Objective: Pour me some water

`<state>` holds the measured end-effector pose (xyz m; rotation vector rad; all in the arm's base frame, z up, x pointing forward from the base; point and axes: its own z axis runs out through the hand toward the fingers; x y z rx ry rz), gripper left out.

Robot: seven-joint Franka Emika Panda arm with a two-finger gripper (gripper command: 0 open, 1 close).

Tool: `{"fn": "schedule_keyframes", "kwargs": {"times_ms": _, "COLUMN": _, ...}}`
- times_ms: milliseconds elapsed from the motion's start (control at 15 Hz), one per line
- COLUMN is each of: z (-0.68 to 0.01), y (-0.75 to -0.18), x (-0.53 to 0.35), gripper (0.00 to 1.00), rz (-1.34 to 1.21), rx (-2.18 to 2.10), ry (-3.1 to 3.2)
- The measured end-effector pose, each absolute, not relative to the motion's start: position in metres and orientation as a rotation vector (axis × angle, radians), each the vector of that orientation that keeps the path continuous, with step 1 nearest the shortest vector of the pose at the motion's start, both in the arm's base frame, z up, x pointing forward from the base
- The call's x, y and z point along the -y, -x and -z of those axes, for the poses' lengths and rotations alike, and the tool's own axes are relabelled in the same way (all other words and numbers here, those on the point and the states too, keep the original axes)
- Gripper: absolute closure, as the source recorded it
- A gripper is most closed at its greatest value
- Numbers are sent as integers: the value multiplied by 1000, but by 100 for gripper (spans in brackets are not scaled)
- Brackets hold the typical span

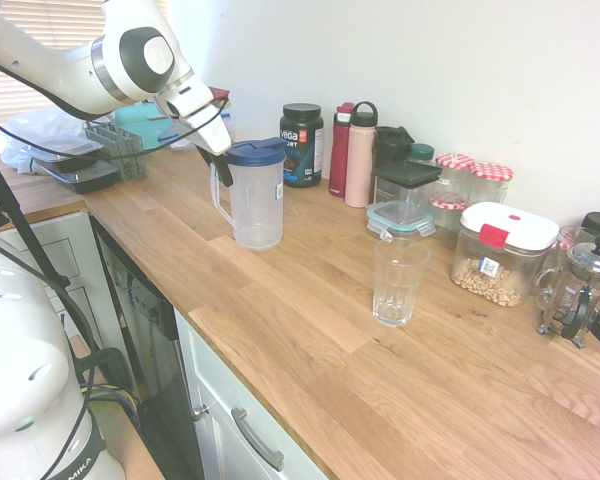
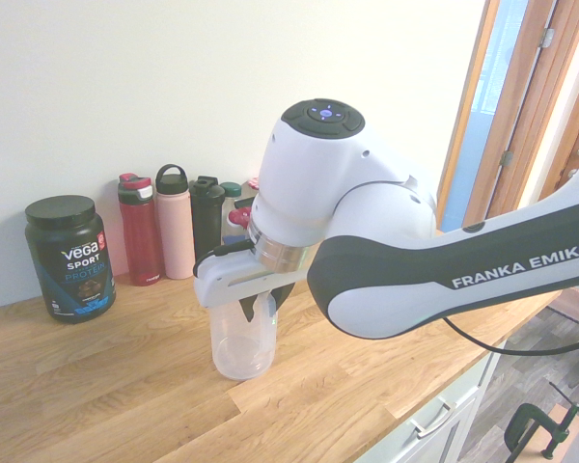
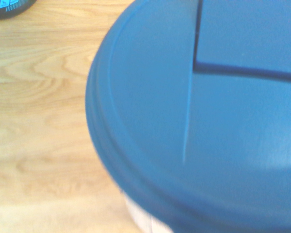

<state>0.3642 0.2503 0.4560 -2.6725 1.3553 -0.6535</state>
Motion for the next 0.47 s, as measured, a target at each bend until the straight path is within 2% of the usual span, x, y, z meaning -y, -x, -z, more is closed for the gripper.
{"fn": "schedule_keyframes", "kwargs": {"times_ms": 267, "z": -475, "y": -329, "x": -248, "gripper": 0, "rz": 503, "rx": -1239, "ry": 2823}}
{"fn": "schedule_keyframes", "kwargs": {"times_ms": 467, "z": -493, "y": -322, "x": -182, "gripper": 0, "rz": 429, "rx": -1264, "ry": 2863}}
